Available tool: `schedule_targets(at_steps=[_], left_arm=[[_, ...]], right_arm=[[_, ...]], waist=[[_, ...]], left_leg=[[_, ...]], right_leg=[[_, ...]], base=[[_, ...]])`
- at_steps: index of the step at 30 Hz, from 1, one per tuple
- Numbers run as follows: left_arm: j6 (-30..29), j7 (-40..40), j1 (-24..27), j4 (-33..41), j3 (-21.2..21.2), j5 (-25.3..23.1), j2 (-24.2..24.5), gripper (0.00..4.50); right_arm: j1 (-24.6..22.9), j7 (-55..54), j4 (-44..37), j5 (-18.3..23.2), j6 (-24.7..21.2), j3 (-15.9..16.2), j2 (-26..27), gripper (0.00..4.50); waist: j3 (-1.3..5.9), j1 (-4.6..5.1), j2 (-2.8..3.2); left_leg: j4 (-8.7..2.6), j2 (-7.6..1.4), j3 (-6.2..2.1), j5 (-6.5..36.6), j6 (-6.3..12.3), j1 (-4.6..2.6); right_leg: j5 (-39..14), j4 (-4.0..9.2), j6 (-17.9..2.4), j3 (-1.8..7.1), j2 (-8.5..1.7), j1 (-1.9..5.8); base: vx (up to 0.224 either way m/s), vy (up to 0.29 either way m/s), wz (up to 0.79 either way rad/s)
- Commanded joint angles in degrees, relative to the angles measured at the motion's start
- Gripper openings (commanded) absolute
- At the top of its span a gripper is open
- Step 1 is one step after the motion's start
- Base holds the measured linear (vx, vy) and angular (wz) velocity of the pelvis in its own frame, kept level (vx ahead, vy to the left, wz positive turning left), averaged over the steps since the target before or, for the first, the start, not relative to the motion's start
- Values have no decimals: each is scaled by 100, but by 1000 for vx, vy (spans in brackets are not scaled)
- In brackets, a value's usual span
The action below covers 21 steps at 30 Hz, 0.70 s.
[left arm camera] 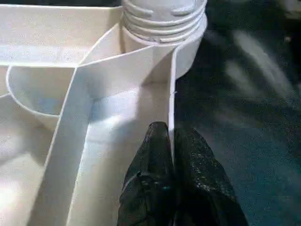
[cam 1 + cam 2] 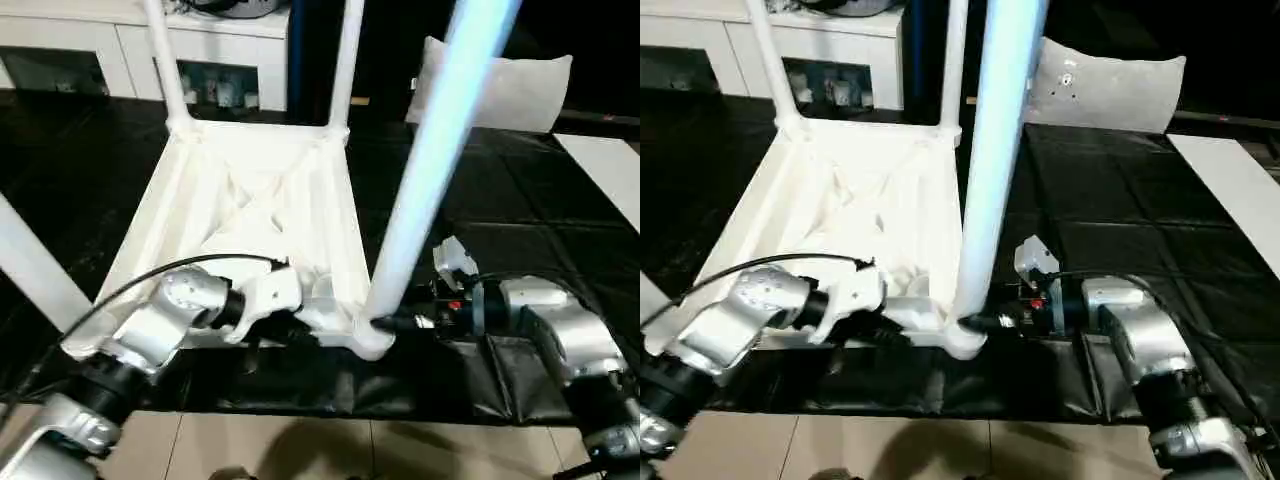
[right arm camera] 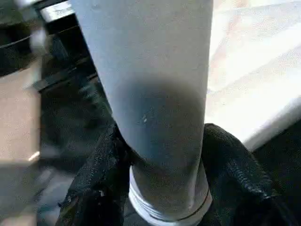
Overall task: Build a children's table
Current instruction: Rotate leg to tighten
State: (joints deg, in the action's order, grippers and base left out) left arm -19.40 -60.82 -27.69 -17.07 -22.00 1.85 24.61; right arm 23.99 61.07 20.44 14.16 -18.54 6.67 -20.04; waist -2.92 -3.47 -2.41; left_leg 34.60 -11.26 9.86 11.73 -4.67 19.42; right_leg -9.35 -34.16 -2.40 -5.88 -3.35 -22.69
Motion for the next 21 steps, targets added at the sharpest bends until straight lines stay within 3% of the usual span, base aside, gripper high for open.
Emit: schedule_targets(at_steps=[1,2,3,4,5,6,8,9,11,14,17,19,20,21], left_arm=[[-196,609,-192,-71,33,186,-607,0],[-255,866,-281,-213,70,109,-750,0],[-292,1274,-469,-504,138,-10,-990,0],[-292,1274,-469,-504,138,-10,-990,0],[-302,1489,-597,-679,169,-75,-1138,0],[-282,1653,-704,-822,177,-176,-1251,0],[-217,1790,-802,-984,115,-354,-1321,0],[-220,1828,-821,-1012,103,-403,-1340,0],[-220,1831,-815,-1039,108,-474,-1337,0],[-119,1739,-776,-1058,70,-530,-1254,0],[221,1477,-673,-1091,-67,-658,-975,0],[517,1249,-613,-1125,-155,-731,-813,0],[624,1093,-570,-1120,-190,-741,-718,0],[785,849,-510,-1096,-239,-736,-590,0]], right_arm=[[311,-1156,265,-209,-274,83,521,193],[466,-1637,462,-318,-299,13,717,193],[728,-2481,813,-556,-233,-55,1018,193],[728,-2481,813,-556,-233,-55,1018,193],[881,-2917,1047,-566,-221,-157,1224,193],[982,-3183,1225,-562,-176,-209,1383,193],[999,-3170,1307,-563,-46,-188,1532,193],[995,-3169,1308,-582,-25,-193,1578,248],[914,-3055,1218,-517,55,-302,1656,261],[778,-2805,1086,-458,255,-292,1565,297],[492,-2182,813,-354,512,-288,1104,309],[359,-1813,682,-278,667,-317,818,328],[279,-1536,588,-250,748,-315,607,341],[185,-1178,473,-228,838,-325,353,349]], waist=[[266,73,-54],[278,114,-33],[305,200,-26],[297,233,9],[323,289,52],[327,339,114],[320,388,141],[305,402,151],[277,442,114],[275,470,130],[311,408,100],[347,321,101],[345,298,119],[365,230,113]], left_leg=[[-339,-77,-70,1249,34,14],[-316,-65,-86,1298,-17,-4],[-301,-57,-114,1355,-25,46],[-302,-70,-130,1428,-21,41],[-294,-98,-154,1577,12,-14],[-341,-172,-183,1715,91,-33],[-404,-282,-235,2040,134,-51],[-414,-291,-232,2265,142,-104],[-416,-251,-233,2424,105,-95],[-403,-219,-237,2408,77,-113],[-421,-215,-200,2097,182,-78],[-456,-252,-197,1593,279,4],[-455,-258,-179,1524,313,1],[-437,-269,-141,1389,351,-56]], right_leg=[[-3827,718,-13,176,-486,220],[-4001,739,81,140,-496,221],[-4098,794,250,72,-514,272],[-4108,811,280,15,-508,261],[-3989,897,324,-84,-533,283],[-3592,902,186,-138,-546,311],[-3103,876,40,-190,-569,349],[-2965,883,-33,-200,-582,325],[-3172,901,2,-240,-621,334],[-3391,935,43,-235,-670,321],[-3064,862,-56,-122,-674,338],[-2513,737,-297,-40,-679,385],[-2411,729,-356,-24,-677,380],[-2140,688,-492,16,-673,346]], base=[[0,0,0],[-54,3,-12],[-64,19,-17],[-64,19,-17],[0,0,0],[0,0,0],[0,0,0],[0,0,0],[0,0,0],[0,0,0],[0,0,0],[0,0,0],[0,0,0],[52,-21,9]])
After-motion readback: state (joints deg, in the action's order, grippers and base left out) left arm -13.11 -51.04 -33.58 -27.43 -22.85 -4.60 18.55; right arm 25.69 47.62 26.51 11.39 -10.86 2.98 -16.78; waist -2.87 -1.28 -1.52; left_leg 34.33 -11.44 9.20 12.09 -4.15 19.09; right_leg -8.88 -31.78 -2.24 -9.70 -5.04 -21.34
